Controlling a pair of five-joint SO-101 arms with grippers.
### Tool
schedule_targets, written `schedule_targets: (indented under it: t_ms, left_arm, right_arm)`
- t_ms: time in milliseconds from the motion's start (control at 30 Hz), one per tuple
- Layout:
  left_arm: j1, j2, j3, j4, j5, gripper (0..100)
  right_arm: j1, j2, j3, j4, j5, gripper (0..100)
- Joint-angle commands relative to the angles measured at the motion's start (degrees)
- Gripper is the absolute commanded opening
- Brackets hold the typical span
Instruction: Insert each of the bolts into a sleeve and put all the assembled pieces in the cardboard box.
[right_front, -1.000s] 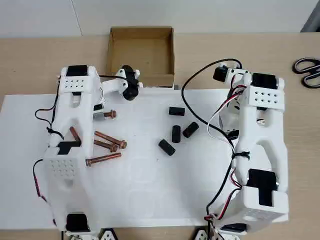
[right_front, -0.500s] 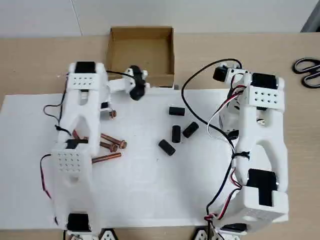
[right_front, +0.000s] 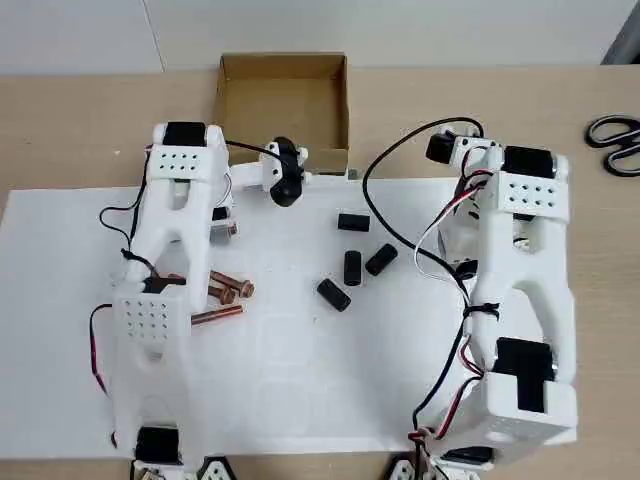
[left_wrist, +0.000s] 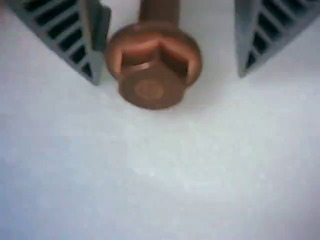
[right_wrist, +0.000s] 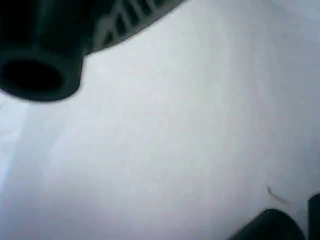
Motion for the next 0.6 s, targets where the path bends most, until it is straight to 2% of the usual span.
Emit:
schedule_targets:
  t_ms: [0,200,333,500,567]
  left_arm:
    - [-0.18,1.32,-1.27,0.35,-0.35,12]
    - [-0.35,1.32,-1.27,0.35,-0.35,7]
    - [-0.44,1.23,-1.36,0.35,-0.35,0]
    - [-0.53,1.23,-5.93,3.34,0.09,1]
    - [-0.53,1.23,-9.8,3.6,2.64,1]
  right_arm:
    - [0.31,-3.21,-0.26,-0.04,-0.7,0.8]
    - [0.31,-3.21,-0.26,-0.04,-0.7,0.8]
    - [0.22,-3.21,-0.26,-0.04,-0.7,0.8]
    - [0.22,-3.3,-0.35,-0.04,-0.7,0.8]
    - [0.22,-3.38,-0.35,0.04,-0.7,0.8]
